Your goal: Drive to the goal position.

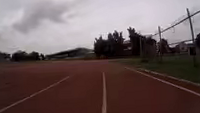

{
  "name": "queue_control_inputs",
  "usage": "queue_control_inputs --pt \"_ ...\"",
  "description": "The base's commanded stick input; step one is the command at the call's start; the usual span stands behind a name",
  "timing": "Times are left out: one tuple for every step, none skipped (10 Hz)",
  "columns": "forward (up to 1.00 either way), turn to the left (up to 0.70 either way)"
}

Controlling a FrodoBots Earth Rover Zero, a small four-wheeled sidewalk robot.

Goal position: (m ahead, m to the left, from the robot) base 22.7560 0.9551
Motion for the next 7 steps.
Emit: queue_control_inputs --pt "0.70 -0.02" --pt "0.70 -0.03" --pt "0.70 -0.02" --pt "0.70 -0.09" --pt "0.70 -0.03" --pt "0.70 -0.03" --pt "0.70 0.00"
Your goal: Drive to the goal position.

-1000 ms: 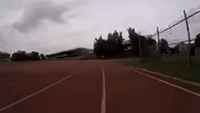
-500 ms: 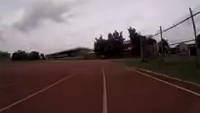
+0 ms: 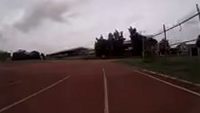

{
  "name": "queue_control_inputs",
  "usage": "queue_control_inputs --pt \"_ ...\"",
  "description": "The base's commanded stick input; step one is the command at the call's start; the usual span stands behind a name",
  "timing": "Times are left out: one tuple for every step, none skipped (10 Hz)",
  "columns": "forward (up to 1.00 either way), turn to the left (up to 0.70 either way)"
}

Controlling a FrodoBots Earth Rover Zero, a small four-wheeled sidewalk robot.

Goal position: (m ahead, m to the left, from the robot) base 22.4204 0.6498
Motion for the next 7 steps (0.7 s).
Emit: queue_control_inputs --pt "0.70 0.00" --pt "0.70 -0.04" --pt "0.70 -0.12" --pt "0.70 -0.07" --pt "0.70 -0.08" --pt "0.70 -0.02" --pt "0.70 -0.09"
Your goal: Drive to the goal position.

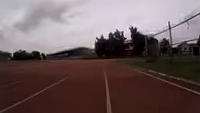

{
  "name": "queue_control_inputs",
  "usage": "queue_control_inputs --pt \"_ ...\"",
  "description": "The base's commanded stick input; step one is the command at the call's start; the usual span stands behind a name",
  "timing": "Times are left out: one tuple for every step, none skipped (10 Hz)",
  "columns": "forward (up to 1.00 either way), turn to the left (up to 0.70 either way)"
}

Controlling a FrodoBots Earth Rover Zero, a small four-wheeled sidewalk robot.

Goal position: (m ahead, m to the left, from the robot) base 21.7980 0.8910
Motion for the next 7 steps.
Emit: queue_control_inputs --pt "0.70 -0.12" --pt "0.70 -0.06" --pt "0.70 -0.03" --pt "0.70 0.00" --pt "0.70 -0.05" --pt "0.70 -0.03" --pt "0.70 -0.12"
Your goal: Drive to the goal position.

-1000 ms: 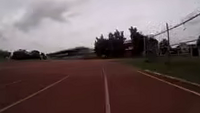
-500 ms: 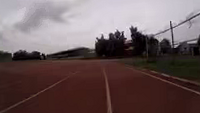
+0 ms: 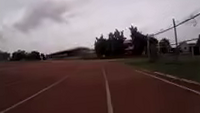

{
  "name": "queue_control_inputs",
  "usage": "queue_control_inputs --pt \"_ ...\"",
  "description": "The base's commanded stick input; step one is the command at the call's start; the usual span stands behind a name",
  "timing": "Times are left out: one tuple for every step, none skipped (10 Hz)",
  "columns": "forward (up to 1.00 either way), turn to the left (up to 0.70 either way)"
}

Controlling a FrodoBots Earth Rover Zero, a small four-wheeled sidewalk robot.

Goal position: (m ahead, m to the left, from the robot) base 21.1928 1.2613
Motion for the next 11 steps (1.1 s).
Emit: queue_control_inputs --pt "0.70 -0.07" --pt "0.70 -0.14" --pt "0.70 -0.14" --pt "0.70 -0.14" --pt "0.70 -0.14" --pt "0.70 -0.14" --pt "0.70 -0.14" --pt "0.70 -0.14" --pt "0.70 -0.14" --pt "0.70 -0.14" --pt "0.70 -0.14"
